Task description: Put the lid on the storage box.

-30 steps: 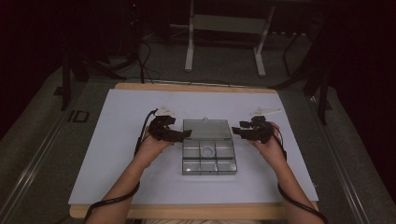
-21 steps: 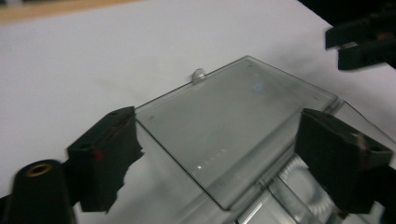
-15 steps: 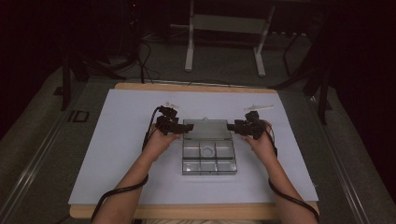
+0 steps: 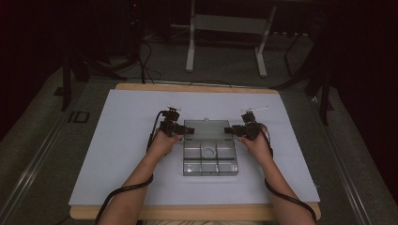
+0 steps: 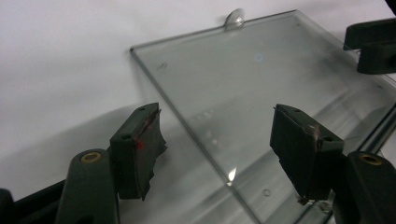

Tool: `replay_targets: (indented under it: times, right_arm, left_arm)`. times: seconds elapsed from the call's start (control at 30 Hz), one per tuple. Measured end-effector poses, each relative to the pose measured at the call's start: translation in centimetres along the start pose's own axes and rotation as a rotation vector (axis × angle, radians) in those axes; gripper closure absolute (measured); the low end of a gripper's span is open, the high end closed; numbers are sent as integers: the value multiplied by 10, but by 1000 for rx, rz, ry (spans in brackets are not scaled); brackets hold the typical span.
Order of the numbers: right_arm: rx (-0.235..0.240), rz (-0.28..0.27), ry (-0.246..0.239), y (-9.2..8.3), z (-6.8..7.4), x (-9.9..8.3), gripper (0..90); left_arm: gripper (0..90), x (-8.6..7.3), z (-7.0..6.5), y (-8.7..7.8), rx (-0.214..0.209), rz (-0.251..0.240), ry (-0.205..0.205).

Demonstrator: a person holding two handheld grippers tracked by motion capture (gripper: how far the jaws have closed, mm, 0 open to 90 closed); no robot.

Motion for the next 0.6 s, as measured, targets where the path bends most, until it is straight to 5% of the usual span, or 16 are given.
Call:
replay_targets:
  times: [0.37, 0.6]
  right_arm:
    - [69, 50, 89, 6, -5, 0, 433]
    - [127, 84, 140, 8, -9, 1, 439]
  left_arm:
    - [377, -1, 2, 4, -93, 24, -62]
    - [379, -1, -2, 2, -60, 4, -31]
Point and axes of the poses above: each handheld gripper's, and its own axes: y roughly forward along the jaws, x roughly out of its top, z roughly to its left, the point moved 3 cm from there along y, roughly forward along the jaws
